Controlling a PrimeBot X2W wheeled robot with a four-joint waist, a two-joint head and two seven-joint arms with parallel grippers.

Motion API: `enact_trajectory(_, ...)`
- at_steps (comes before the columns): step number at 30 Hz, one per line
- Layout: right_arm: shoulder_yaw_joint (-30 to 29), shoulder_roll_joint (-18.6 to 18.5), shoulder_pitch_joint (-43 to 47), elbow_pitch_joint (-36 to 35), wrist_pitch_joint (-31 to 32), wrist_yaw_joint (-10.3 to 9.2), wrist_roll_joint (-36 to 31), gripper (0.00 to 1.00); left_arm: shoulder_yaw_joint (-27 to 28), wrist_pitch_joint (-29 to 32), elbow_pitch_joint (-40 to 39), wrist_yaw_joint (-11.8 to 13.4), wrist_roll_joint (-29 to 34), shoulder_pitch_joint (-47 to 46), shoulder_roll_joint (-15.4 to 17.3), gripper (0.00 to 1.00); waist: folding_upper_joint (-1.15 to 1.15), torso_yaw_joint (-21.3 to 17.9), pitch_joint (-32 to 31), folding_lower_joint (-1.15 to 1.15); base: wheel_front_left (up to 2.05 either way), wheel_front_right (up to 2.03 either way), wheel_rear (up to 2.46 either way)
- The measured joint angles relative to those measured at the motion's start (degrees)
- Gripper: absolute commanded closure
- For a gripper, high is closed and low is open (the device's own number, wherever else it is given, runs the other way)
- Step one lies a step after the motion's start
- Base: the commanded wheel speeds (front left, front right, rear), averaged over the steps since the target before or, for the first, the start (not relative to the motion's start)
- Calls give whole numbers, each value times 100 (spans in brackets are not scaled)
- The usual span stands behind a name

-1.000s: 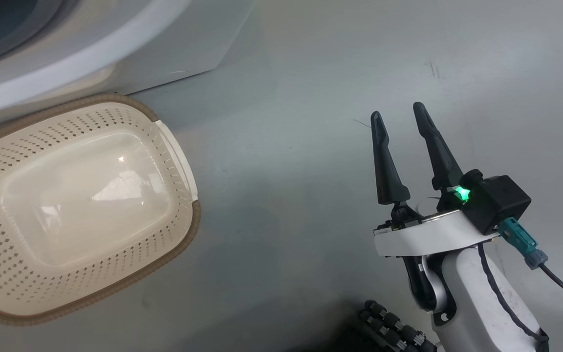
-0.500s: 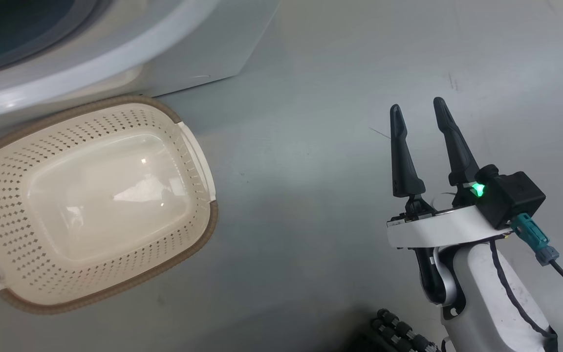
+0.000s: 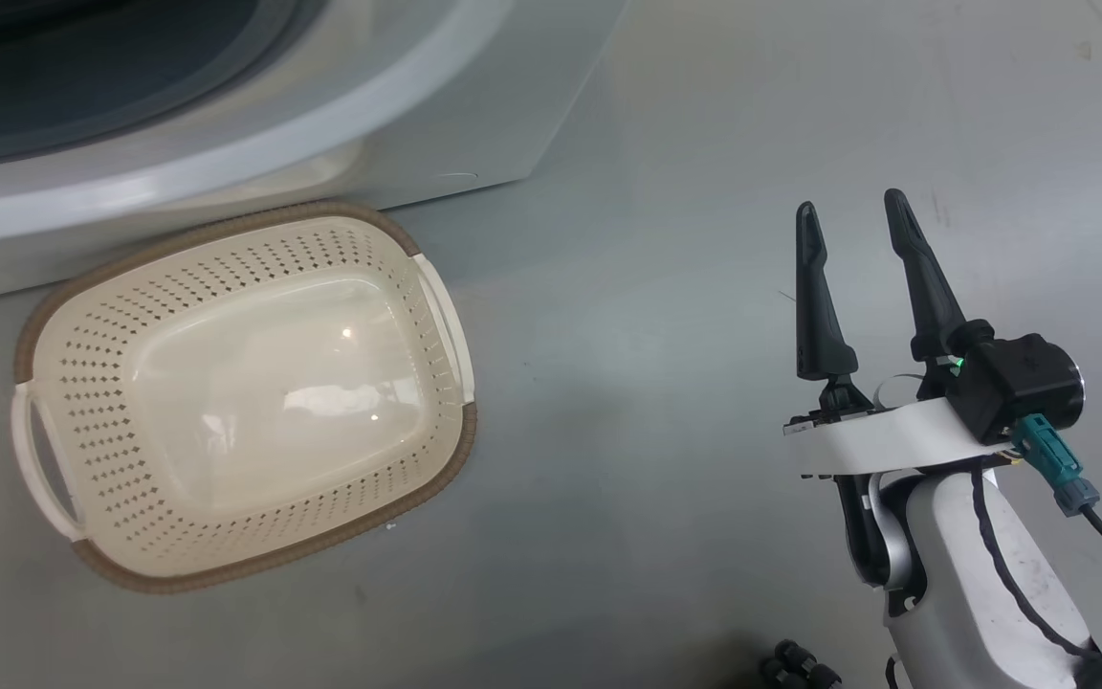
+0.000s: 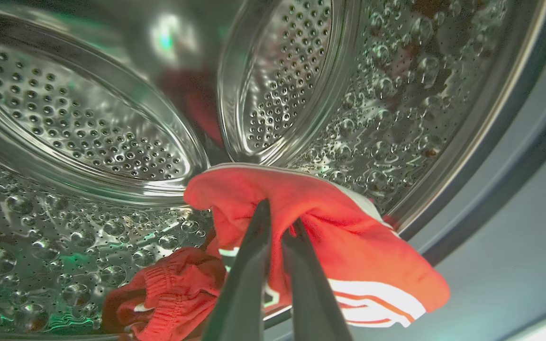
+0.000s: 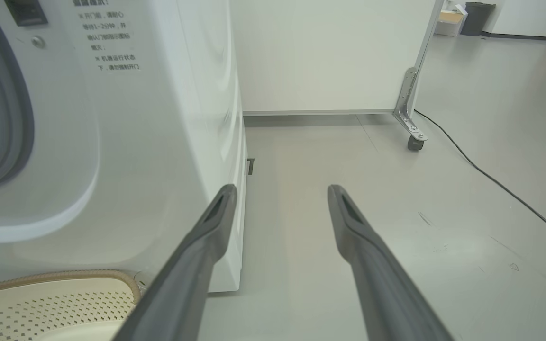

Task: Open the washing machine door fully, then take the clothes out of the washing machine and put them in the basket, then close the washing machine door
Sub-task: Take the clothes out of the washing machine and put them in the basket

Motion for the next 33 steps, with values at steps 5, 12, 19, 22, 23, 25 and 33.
enact_trajectory(5, -140, -3, 62, 85, 0, 0, -231, 0, 57, -740, -165, 0, 67, 461, -289, 100, 0, 177, -204, 0, 0, 0, 0)
enact_trajectory(12, -181, -48, 282, 183, 0, 0, -319, 0, 125, -1581, -376, 145, 171, 1183, -548, 100, 0, 452, -546, 0, 0, 0, 0)
enact_trajectory(19, -256, -98, 515, 232, -1, 0, -370, 0, 119, -2217, -687, 352, 321, 1811, -817, 100, 0, 707, -920, 0, 0, 0, 0)
enact_trajectory(22, -283, -115, 605, 259, 0, 0, -403, 0, 74, -2385, -851, 427, 376, 2072, -924, 100, 0, 822, -1070, 0, 0, 0, 0)
enact_trajectory(23, -286, -119, 631, 265, 0, 1, -404, 0, 44, -2393, -900, 447, 394, 2159, -953, 100, 0, 858, -1120, 0, 0, 0, 0)
enact_trajectory(25, -286, -127, 654, 281, 0, 3, -409, 0, -14, -2393, -1009, 503, 416, 2348, -1009, 100, 0, 932, -1221, 0, 0, 0, 0)
enact_trajectory(33, -285, -163, 881, 331, 0, 21, -458, 0, -207, -2394, -1349, 643, 442, 3151, -1229, 100, 0, 1194, -1602, 0, 0, 0, 0)
